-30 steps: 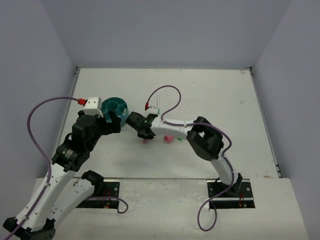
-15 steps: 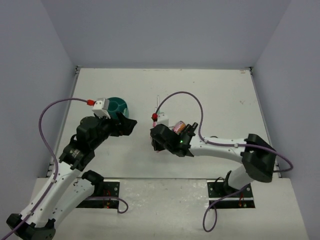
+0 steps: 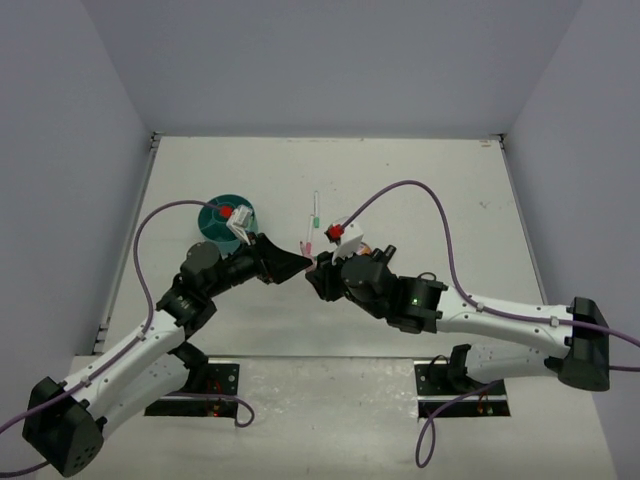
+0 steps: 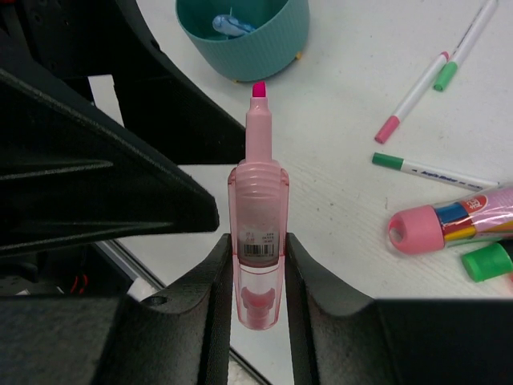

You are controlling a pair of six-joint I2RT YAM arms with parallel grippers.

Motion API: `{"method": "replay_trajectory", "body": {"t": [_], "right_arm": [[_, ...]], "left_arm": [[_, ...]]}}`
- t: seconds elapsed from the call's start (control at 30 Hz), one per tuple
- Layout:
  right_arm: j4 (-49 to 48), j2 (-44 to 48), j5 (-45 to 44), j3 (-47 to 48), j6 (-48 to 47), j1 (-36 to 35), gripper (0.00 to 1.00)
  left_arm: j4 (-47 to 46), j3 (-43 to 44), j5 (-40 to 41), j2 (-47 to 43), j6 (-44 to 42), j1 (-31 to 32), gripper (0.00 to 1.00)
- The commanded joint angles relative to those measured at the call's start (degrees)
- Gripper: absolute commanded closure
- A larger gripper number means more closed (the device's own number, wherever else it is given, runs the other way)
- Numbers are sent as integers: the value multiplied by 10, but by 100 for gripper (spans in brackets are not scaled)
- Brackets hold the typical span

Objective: Sort the stationery into containers
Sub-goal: Pick up the pen from the center of the board, then close the pen cap on the pen.

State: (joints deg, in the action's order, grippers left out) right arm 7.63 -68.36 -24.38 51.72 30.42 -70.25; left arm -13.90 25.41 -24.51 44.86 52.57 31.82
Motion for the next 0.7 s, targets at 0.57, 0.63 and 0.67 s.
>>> {"method": "replay_trajectory", "body": {"t": [0.57,0.63,0.67], "right_arm": [[-15,22,-8,-11,-21,-17,100],[-14,22,-5,-11,-22,-17,100],[-14,22,-3,-12,-22,-17,100]], "left_arm": [[-104,14,44,48,1,24,93],[-111,13,36,53,-1,24,99],[-112,13,34,54,-1,24,100]]}}
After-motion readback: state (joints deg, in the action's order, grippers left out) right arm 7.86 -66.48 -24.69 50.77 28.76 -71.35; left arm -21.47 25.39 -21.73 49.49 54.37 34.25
